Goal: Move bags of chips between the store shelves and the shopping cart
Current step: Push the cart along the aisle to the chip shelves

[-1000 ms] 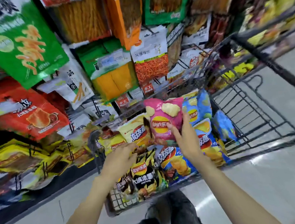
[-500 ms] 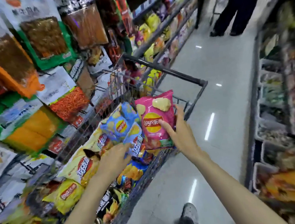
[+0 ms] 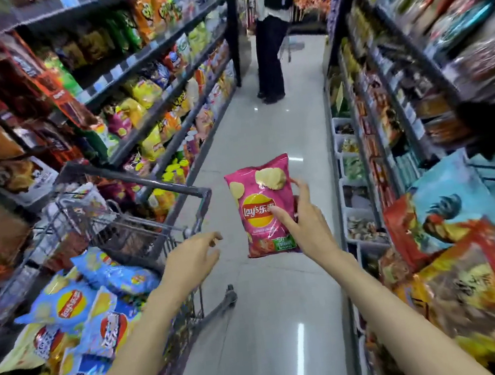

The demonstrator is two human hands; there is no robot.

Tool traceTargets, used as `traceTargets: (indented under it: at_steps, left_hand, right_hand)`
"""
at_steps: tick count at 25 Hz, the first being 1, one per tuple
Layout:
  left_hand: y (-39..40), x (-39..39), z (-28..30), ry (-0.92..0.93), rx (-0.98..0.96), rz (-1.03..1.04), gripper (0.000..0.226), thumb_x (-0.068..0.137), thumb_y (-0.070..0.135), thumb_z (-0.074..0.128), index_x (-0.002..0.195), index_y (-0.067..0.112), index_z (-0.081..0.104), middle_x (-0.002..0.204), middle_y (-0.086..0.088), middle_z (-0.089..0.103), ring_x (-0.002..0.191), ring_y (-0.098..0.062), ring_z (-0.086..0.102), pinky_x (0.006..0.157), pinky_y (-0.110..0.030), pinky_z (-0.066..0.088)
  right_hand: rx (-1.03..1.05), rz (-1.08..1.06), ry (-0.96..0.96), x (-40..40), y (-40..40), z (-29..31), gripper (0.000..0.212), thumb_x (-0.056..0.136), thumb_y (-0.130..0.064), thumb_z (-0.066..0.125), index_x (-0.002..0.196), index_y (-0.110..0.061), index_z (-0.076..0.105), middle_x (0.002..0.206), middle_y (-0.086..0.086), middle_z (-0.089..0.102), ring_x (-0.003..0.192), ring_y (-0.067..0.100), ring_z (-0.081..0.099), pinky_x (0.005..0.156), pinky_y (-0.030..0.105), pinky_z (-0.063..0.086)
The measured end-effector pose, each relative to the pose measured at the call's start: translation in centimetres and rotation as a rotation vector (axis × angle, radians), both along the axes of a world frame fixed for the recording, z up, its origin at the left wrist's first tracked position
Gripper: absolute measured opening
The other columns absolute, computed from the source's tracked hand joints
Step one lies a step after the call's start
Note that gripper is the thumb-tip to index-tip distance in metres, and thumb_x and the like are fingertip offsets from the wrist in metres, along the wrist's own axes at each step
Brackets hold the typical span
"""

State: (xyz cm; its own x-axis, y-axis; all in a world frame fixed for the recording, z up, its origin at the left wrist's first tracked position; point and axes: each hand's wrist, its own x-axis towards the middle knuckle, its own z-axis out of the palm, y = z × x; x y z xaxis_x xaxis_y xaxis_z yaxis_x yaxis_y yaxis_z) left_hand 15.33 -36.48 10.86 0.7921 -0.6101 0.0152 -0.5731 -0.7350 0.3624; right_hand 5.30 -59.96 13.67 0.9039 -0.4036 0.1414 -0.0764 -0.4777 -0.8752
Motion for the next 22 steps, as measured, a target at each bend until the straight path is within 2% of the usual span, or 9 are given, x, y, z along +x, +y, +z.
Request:
traceTargets:
  at_steps: [4, 7, 9, 13, 16, 20, 22]
  left_hand:
    - [-7.2, 1.6, 0.3, 0.021, 0.023, -0.063, 0.030, 0.095, 0.032, 0.056, 0.125, 0.032, 0.057, 0.113, 0.010, 0.063, 0.108, -0.015, 0.061, 0.082, -0.036, 0.051]
    - [-11.4, 5.6, 1.3, -0.036, 0.008, -0.074, 0.028, 0.093, 0.032, 0.058, 0.121, 0.033, 0.059, 0.106, 0.011, 0.064, 0.105, -0.016, 0.062, 0.081, -0.036, 0.052]
    - [-14.3, 8.5, 2.1, -0.066, -0.015, -0.096, 0.027, 0.093, 0.030, 0.059, 0.119, 0.030, 0.060, 0.105, 0.010, 0.065, 0.103, -0.017, 0.062, 0.078, -0.036, 0.052]
    - [-19.8, 16.2, 2.6, -0.103, -0.024, -0.086, 0.026, 0.096, 0.033, 0.055, 0.121, 0.031, 0.058, 0.108, 0.011, 0.064, 0.103, -0.015, 0.062, 0.074, -0.035, 0.052]
    - [-23.0, 23.6, 2.8, -0.109, -0.007, -0.067, 0.025, 0.096, 0.033, 0.055, 0.121, 0.033, 0.057, 0.108, 0.012, 0.063, 0.104, -0.014, 0.061, 0.074, -0.035, 0.052]
    - [-26.8, 34.9, 4.3, -0.133, 0.008, -0.043, 0.027, 0.095, 0.033, 0.055, 0.121, 0.036, 0.055, 0.111, 0.014, 0.063, 0.103, -0.013, 0.062, 0.073, -0.034, 0.053]
    - [-28.9, 40.1, 5.2, -0.166, 0.019, -0.035, 0.026, 0.096, 0.034, 0.053, 0.122, 0.035, 0.055, 0.114, 0.013, 0.063, 0.104, -0.013, 0.062, 0.069, -0.032, 0.050]
  right_hand:
    - [0.038, -0.077, -0.022, -0.1, -7.2, -0.3, 0.056, 0.090, -0.060, 0.057, 0.133, -0.044, 0.025, 0.125, -0.005, 0.063, 0.096, 0.011, 0.069, 0.077, 0.041, 0.061]
    - [0.014, -0.138, -0.029, 1.3, -11.1, -0.2, 0.051, 0.093, -0.054, 0.057, 0.131, -0.041, 0.026, 0.123, -0.004, 0.064, 0.096, 0.008, 0.068, 0.074, 0.029, 0.059]
    - [0.018, -0.153, -0.033, 3.6, -13.6, -0.4, 0.051, 0.092, -0.055, 0.057, 0.130, -0.043, 0.026, 0.122, -0.004, 0.065, 0.094, 0.008, 0.068, 0.074, 0.031, 0.061]
    - [0.023, -0.114, -0.039, 12.0, -19.1, 0.0, 0.061, 0.086, -0.069, 0.055, 0.134, -0.044, 0.027, 0.123, -0.006, 0.064, 0.097, 0.012, 0.069, 0.077, 0.044, 0.061]
    - [0.028, -0.078, -0.056, 19.7, -22.6, 1.9, 0.066, 0.084, -0.072, 0.055, 0.136, -0.043, 0.028, 0.127, -0.008, 0.061, 0.101, 0.012, 0.068, 0.079, 0.043, 0.061]
    - [-0.016, -0.044, -0.061, 30.9, -27.4, 4.7, 0.055, 0.086, -0.067, 0.056, 0.130, -0.045, 0.031, 0.123, -0.009, 0.063, 0.096, 0.010, 0.069, 0.077, 0.040, 0.062]
    - [0.003, -0.027, -0.088, 36.5, -29.4, 6.0, 0.056, 0.087, -0.064, 0.057, 0.132, -0.041, 0.033, 0.123, -0.008, 0.064, 0.096, 0.010, 0.070, 0.077, 0.040, 0.062]
